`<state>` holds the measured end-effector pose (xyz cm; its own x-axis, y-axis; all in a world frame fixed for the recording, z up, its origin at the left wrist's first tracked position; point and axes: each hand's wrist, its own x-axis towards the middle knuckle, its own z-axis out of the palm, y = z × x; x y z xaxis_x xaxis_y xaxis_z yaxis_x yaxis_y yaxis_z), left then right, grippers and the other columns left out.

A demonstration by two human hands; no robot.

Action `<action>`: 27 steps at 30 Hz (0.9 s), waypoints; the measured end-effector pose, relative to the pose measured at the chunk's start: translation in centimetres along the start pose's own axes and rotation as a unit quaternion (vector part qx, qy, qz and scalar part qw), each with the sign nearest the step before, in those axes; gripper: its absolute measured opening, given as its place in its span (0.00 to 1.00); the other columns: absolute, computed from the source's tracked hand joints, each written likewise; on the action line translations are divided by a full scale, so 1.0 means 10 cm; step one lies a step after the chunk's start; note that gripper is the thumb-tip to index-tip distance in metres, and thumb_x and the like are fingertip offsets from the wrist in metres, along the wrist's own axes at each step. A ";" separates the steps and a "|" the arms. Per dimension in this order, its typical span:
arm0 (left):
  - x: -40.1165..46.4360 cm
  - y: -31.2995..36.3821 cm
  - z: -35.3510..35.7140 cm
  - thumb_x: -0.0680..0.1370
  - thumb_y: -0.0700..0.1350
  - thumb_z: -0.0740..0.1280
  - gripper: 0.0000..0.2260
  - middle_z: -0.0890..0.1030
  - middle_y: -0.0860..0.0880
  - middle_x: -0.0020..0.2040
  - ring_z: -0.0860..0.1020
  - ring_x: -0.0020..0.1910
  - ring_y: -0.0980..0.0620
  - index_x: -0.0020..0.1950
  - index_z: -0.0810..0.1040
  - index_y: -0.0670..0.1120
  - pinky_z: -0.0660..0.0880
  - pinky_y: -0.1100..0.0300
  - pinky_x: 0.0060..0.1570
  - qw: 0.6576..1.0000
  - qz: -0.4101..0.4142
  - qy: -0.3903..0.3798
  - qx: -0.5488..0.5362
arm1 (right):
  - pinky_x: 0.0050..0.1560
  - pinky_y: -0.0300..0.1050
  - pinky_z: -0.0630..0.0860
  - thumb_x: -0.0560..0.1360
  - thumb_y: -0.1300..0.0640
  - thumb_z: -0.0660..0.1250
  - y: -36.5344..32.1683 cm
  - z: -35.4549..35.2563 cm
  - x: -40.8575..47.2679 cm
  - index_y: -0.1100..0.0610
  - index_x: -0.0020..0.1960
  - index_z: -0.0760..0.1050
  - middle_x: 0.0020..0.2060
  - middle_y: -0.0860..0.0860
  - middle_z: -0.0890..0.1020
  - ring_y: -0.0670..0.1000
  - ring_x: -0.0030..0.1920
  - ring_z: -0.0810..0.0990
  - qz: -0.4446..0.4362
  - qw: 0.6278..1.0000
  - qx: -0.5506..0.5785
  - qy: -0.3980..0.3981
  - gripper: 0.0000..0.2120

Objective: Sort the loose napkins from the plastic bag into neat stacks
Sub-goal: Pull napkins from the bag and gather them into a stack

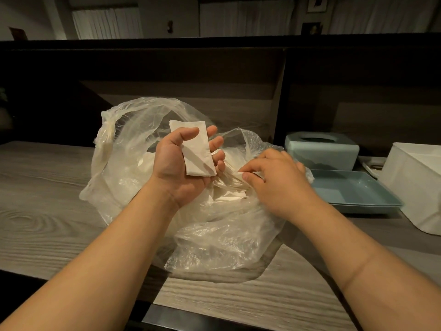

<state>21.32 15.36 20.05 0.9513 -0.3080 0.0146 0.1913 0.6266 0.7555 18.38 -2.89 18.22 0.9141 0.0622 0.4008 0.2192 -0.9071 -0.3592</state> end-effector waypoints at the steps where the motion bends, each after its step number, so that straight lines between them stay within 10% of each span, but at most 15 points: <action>1: 0.00 0.00 0.00 0.69 0.48 0.65 0.26 0.82 0.44 0.48 0.78 0.40 0.48 0.66 0.80 0.43 0.75 0.54 0.45 1.000 0.001 0.001 0.000 | 0.68 0.55 0.60 0.81 0.43 0.64 0.00 0.00 0.00 0.38 0.56 0.81 0.57 0.41 0.73 0.49 0.66 0.66 0.002 1.000 0.002 0.006 0.08; 11: -0.01 0.00 0.01 0.69 0.48 0.66 0.26 0.82 0.44 0.47 0.77 0.40 0.48 0.66 0.79 0.43 0.73 0.55 0.43 1.000 -0.010 -0.001 -0.015 | 0.56 0.48 0.71 0.75 0.52 0.62 -0.03 -0.10 0.01 0.47 0.40 0.76 0.47 0.45 0.73 0.49 0.54 0.70 0.006 0.947 0.216 0.239 0.06; 15: -0.02 0.00 0.03 0.68 0.48 0.66 0.26 0.81 0.44 0.46 0.76 0.39 0.48 0.66 0.79 0.42 0.72 0.56 0.43 1.000 -0.012 0.004 -0.012 | 0.37 0.44 0.71 0.80 0.58 0.61 -0.05 -0.14 0.00 0.52 0.43 0.74 0.35 0.46 0.76 0.43 0.36 0.73 0.049 0.914 0.354 0.191 0.08; 21: -0.03 0.00 0.04 0.69 0.48 0.66 0.25 0.83 0.44 0.46 0.77 0.37 0.47 0.64 0.80 0.42 0.72 0.57 0.42 1.000 -0.017 0.013 0.016 | 0.39 0.55 0.81 0.80 0.55 0.63 -0.03 -0.11 0.04 0.49 0.52 0.76 0.40 0.51 0.83 0.54 0.40 0.83 0.145 0.918 0.346 0.125 0.04; 27: -0.06 -0.02 0.08 0.67 0.48 0.66 0.26 0.83 0.43 0.48 0.79 0.39 0.47 0.64 0.81 0.42 0.75 0.53 0.42 0.998 -0.027 0.015 0.046 | 0.30 0.42 0.70 0.81 0.52 0.60 0.06 -0.16 0.09 0.57 0.54 0.77 0.37 0.56 0.83 0.50 0.28 0.79 0.234 0.901 0.362 0.044 0.10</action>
<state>20.54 14.82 20.37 0.9476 -0.3162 -0.0461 0.2199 0.5404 0.8122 18.78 -4.04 19.70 0.9404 -0.3197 0.1158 0.0104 -0.3134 -0.9496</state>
